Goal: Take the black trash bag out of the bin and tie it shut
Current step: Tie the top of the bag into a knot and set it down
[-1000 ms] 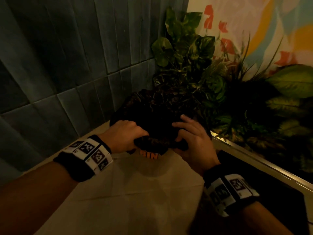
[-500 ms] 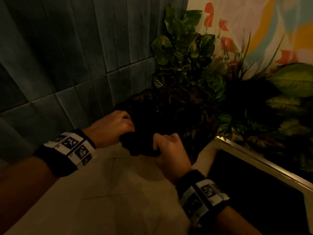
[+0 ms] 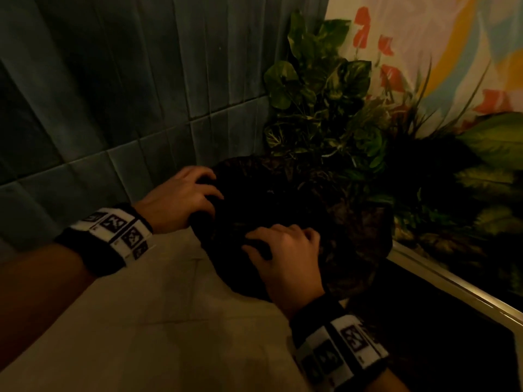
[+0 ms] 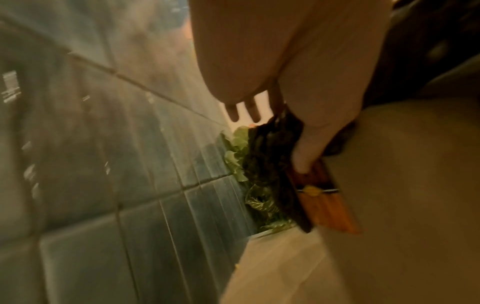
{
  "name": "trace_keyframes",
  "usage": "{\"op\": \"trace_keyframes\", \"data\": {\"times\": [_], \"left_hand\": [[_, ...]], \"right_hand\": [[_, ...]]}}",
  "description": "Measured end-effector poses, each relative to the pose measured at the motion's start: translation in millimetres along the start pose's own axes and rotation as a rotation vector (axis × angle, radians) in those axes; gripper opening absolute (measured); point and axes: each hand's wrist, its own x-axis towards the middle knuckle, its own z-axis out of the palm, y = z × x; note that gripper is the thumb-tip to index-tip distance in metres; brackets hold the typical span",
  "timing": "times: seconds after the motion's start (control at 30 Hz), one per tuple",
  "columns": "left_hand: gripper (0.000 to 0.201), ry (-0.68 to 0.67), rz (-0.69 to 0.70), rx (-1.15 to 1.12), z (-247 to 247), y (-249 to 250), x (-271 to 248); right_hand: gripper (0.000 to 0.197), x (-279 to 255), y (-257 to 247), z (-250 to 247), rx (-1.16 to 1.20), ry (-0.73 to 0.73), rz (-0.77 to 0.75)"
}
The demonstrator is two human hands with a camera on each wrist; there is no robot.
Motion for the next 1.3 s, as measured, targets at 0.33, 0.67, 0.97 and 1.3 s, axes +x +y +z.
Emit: {"op": "trace_keyframes", "data": {"times": [0.33, 0.67, 0.97, 1.3], "left_hand": [[0.039, 0.679, -1.128, -1.310, 18.4, 100.4, -47.9], [0.032, 0.490, -1.099, -1.813, 23.2, 135.4, -42.4], [0.031, 0.570, -1.131, -2.266, 36.2, 129.0, -34.7], [0.028, 0.381, -1.211, -2.428, 33.8, 125.2, -24.8]], "right_hand": [[0.015, -9.5, 12.0, 11.6, 0.042, 0.146, -0.045], [0.014, -68.5, -10.4, 46.3, 1.179, -0.163, 0.933], [0.039, -38.9, 2.3, 41.4, 2.008, 0.162, 1.171], [0.026, -33.3, 10.8, 40.4, 2.053, -0.059, 0.989]]}}
